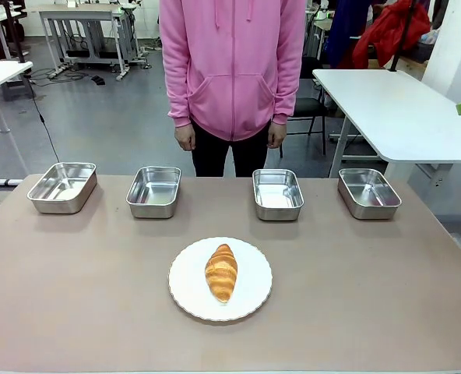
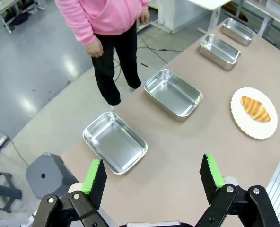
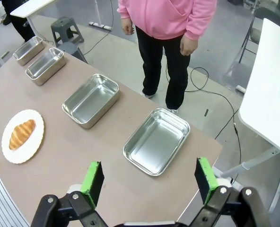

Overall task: Place the bread in the container.
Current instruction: Place the Butter Roll into the Airtight Container indicated by the human.

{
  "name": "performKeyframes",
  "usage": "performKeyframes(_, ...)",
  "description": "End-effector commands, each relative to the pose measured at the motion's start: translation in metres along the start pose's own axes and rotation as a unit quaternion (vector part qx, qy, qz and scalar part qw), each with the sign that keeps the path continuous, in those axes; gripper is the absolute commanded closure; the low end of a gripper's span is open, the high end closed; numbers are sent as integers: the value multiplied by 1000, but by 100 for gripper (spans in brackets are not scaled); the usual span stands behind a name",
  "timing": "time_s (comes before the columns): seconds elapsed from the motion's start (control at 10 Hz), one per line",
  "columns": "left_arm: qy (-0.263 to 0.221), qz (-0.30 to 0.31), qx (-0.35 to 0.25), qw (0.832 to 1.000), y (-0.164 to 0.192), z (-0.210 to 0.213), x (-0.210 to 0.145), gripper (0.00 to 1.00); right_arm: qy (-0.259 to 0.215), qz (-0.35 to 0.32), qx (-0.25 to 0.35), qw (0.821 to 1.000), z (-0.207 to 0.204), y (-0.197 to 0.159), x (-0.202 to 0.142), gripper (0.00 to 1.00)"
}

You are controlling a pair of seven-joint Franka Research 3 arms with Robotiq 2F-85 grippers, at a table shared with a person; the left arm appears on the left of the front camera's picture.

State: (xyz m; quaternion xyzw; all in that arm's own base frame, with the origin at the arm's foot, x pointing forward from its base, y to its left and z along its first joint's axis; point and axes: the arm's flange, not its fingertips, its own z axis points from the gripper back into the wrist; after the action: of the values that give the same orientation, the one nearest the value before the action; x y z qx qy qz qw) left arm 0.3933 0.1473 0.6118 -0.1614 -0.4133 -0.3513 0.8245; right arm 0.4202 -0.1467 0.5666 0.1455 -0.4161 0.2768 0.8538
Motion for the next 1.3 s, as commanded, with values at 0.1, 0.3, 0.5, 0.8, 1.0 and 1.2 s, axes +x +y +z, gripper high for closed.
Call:
performKeyframes(0.1,-3,-3,-2,1000,-1,1,1,0,-11,5,5,1000,0,-2,0,0)
performKeyframes(0.3,-3,-3,-2,1000,-1,1,1,0,-11,5,5,1000,0,-2,0,0)
performKeyframes(0.5,-3,-3,-2,1000,-1,1,1,0,-11,5,5,1000,0,-2,0,0)
performKeyframes(0.8,-3,-3,-2,1000,-1,1,1,0,-11,5,5,1000,0,-2,0,0)
performKeyframes(1.0,-3,-3,-2,1000,-1,1,1,0,-11,5,5,1000,0,-2,0,0)
performKeyframes(1.2,-3,-3,-2,1000,-1,1,1,0,-11,5,5,1000,0,-2,0,0)
